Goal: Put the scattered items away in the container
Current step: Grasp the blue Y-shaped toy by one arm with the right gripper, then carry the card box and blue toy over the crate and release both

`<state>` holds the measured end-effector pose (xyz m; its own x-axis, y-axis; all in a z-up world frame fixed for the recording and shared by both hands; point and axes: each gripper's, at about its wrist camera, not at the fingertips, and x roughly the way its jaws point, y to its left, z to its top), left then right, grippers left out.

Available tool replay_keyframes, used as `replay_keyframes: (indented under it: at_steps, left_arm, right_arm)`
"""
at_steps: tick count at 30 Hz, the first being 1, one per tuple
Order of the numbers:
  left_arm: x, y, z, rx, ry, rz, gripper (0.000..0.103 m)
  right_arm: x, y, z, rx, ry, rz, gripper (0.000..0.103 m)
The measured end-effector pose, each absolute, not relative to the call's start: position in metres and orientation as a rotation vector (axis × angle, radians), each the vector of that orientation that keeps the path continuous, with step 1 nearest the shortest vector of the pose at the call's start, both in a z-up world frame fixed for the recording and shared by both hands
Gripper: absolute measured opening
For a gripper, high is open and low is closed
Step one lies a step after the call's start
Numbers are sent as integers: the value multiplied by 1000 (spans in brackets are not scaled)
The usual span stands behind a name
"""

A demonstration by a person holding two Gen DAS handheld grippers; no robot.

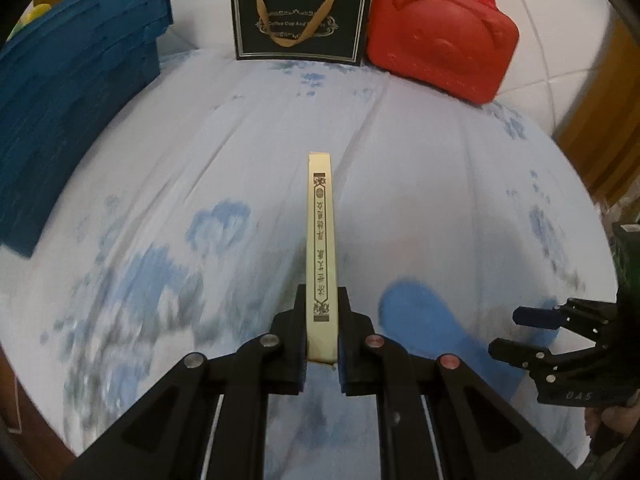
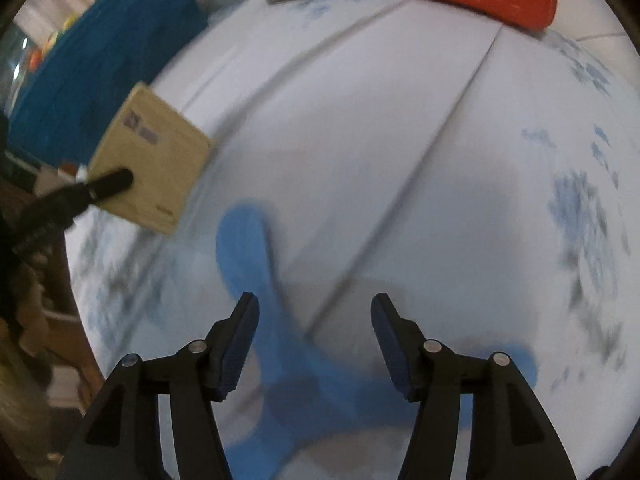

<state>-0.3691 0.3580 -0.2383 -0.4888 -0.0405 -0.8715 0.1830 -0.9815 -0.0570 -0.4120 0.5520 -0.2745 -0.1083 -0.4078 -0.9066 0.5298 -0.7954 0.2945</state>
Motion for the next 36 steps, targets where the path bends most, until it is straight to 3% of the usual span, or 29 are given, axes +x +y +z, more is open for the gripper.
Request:
replay_keyframes:
  at_steps: [11, 20, 36]
  left_arm:
    - [-293, 377, -240, 1457, 321, -2489, 11]
    - [-276, 381, -236, 1448, 317, -2526, 11]
    - [-259, 362, -122, 1114, 249, -2572, 11]
  right_arm:
    - [-363, 505, -294, 1372, 669, -1948, 57]
    - [-382, 513, -299, 1398, 524, -1992, 47]
    - [-379, 498, -154, 1043, 355, -2070, 41]
